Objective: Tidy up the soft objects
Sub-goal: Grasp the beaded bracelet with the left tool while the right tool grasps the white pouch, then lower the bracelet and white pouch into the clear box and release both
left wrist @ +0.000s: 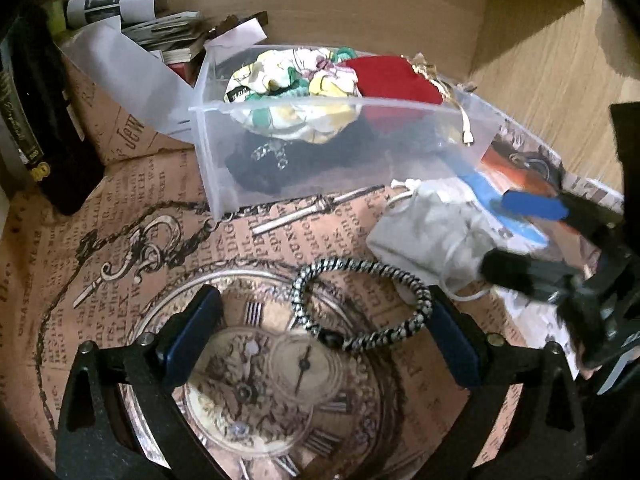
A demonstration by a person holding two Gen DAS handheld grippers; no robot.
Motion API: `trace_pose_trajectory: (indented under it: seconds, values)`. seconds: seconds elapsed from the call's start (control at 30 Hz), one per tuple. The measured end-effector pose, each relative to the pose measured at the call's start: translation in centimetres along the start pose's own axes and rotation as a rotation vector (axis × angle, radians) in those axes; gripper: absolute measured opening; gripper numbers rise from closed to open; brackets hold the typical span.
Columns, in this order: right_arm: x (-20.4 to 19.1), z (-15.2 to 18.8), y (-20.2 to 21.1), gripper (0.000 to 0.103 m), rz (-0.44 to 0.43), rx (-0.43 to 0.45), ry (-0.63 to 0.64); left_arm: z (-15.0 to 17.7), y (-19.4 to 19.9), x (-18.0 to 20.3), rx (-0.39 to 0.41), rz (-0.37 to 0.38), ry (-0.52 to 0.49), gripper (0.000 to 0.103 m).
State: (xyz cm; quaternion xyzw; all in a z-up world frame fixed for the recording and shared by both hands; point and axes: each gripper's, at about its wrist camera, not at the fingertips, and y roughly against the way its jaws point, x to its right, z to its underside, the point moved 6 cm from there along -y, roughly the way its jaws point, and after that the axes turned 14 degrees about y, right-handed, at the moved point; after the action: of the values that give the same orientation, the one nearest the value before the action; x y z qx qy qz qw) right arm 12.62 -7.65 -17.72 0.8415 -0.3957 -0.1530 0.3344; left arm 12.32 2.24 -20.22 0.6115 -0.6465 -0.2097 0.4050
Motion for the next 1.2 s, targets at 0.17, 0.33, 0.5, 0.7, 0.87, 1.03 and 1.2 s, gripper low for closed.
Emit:
trace_pose_trajectory:
  seconds: [0.17,0.33,0.5,0.7,0.87,1.03,1.2]
  values:
    - [-0.3,0.1,-1.7,0.098,-0.040,-0.048,0.000,-0.2,-0.1,-0.2,0.000,0.026,0.004,0.074]
    - [-0.6,0.2,-3.1,0.086,-0.058,-0.080,0.017,-0.3,0.0,-0.7,0.014,0.020,-0.001,0.058]
    - [-1.8,0.1,-2.9,0.061,-0.059,-0.065,0.078,-0.3,0.4,-1.1,0.021,0.022,0.005,0.041]
    - [-2.2,0.2,-1.7,0.036,-0.051,-0.018,0.097,-0.4,1.8,-1.0,0.058,0.014,0.011,0.039]
    - [-1.9,-0.1,-0.7,0.022,-0.053,0.017,0.086,-0.7,3.3,-0.7,0.097,0.008,0.013,0.038]
    - [-1.3,-0.6,1.6,0.017,-0.042,0.077,0.070,-1.5,5.1,-0.5,0.149,0.014,0.013,0.038]
    - [-0.5,-1.7,4.0,0.016,-0.008,0.150,0.064,-2.8,6.7,0.5,0.206,0.027,0.004,0.038]
